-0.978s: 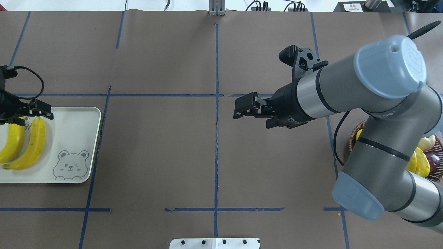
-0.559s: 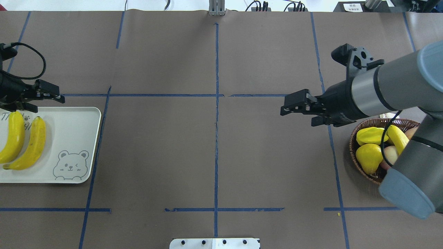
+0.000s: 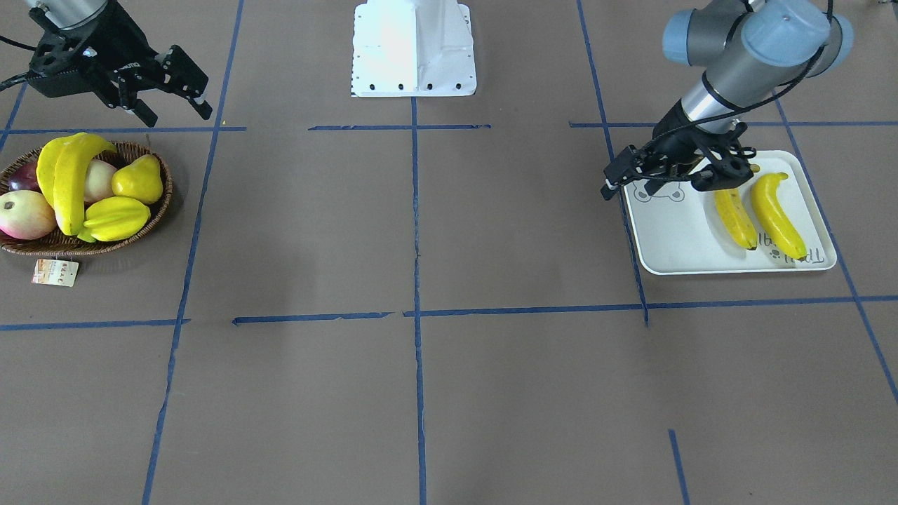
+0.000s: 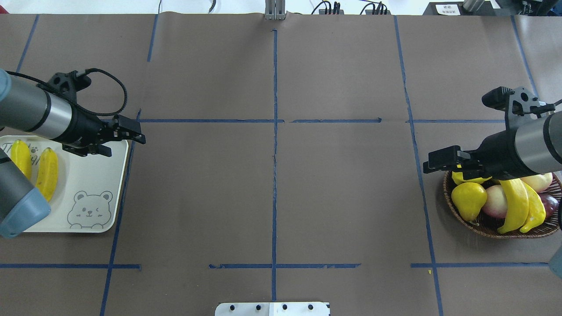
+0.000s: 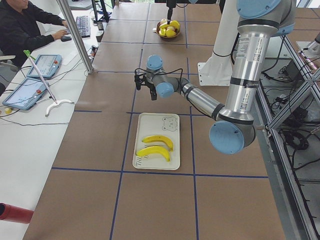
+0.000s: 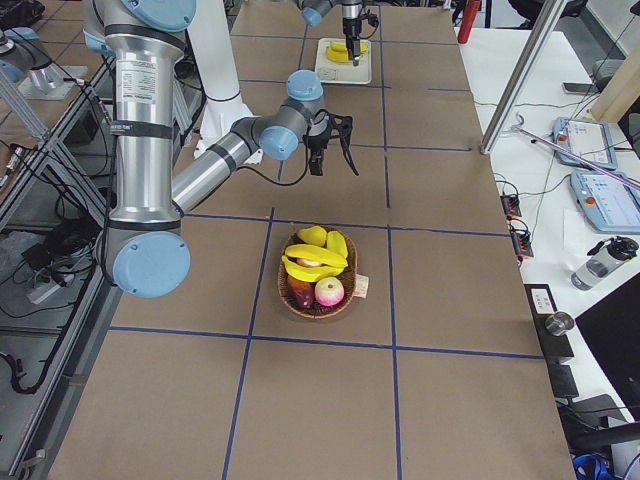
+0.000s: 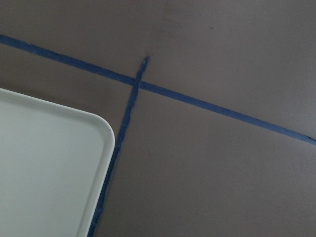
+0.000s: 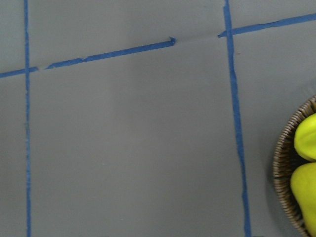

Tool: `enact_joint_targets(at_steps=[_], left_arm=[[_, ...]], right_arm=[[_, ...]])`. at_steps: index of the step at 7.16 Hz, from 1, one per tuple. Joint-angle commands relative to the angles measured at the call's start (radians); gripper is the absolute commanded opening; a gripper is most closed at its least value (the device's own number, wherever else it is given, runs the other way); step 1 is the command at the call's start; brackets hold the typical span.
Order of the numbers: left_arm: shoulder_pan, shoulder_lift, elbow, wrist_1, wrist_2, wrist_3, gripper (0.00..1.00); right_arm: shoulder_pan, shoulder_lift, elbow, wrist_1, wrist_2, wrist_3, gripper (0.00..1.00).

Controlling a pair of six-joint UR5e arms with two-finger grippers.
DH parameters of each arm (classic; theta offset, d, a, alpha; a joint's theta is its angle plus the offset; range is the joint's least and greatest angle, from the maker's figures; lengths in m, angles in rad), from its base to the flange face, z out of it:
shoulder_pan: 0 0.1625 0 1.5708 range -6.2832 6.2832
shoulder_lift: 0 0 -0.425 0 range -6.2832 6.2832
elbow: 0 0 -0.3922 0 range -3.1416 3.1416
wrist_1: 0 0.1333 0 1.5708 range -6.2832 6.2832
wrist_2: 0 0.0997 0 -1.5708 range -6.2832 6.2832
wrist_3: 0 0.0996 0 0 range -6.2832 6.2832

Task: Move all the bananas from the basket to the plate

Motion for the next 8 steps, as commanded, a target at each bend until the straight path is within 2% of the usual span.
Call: enact_joint_targets(at_steps=[1, 2, 4, 8], left_arm=[[0.059, -0.081, 0.004, 0.001, 0.010, -0.059, 1.00], [0.088, -0.087, 0.015, 0.002, 0.012, -0.065, 1.00], [0.090, -0.089, 0.015, 0.004, 0.070, -0.065, 1.00], [0.096, -0.087, 0.016, 0.005, 0.071, -0.067, 1.00]], right_arm=[[0.097, -0.118, -0.007, -0.001, 0.088, -0.187, 1.00], [0.134, -0.138, -0.039, -0.002, 0.110, -0.284, 1.00], [0.251, -0.157, -0.144, -0.002, 0.236, -0.468, 1.00], [0.245, -0.186, -0.203, 0.001, 0.242, -0.449, 0.99]])
